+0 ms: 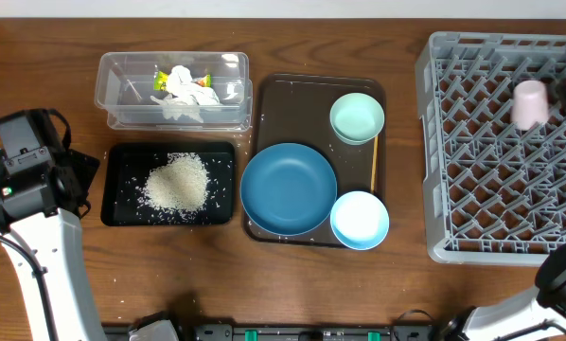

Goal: Sort waste into correct bins and load items into the dishwasher rack
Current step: 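Lower the pink cup upside down into the rack and release it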

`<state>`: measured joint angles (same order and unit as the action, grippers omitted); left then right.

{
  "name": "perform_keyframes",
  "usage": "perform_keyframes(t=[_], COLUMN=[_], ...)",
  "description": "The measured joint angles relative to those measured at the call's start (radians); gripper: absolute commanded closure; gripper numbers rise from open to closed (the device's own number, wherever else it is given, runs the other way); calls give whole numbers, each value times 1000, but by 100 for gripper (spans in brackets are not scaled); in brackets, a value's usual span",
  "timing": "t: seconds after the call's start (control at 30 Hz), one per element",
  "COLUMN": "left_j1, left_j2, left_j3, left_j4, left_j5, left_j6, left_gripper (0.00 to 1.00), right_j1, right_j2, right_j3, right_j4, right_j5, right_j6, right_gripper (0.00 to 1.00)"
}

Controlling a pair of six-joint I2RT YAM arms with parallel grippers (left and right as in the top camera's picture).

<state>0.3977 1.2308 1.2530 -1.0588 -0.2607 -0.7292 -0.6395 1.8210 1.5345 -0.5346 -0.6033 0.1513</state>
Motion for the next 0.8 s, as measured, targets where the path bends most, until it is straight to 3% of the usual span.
perform_keyframes(t=[0.1, 0.23, 0.3, 0.53, 0.8], left_j1=[0, 0, 0, 0, 0], left_j2=[0, 0, 0, 0, 0], left_j3=[0, 0, 0, 0, 0], left_j4=[0, 0, 0, 0, 0], left_j5=[0, 0, 0, 0, 0], left_j6=[0, 0, 0, 0, 0], left_gripper=[8, 8, 8, 8, 8], right_j1=[18, 99, 153, 287, 282], right_j2=[-2, 1, 8, 73, 171], right_j3=[0, 0, 0, 0, 0], right_j4=[24, 37, 45, 77, 111], right_j5=[26, 151, 233, 518, 698], right_j6=[1, 6, 6, 8, 8], right_gripper=[66, 87, 93, 96, 99])
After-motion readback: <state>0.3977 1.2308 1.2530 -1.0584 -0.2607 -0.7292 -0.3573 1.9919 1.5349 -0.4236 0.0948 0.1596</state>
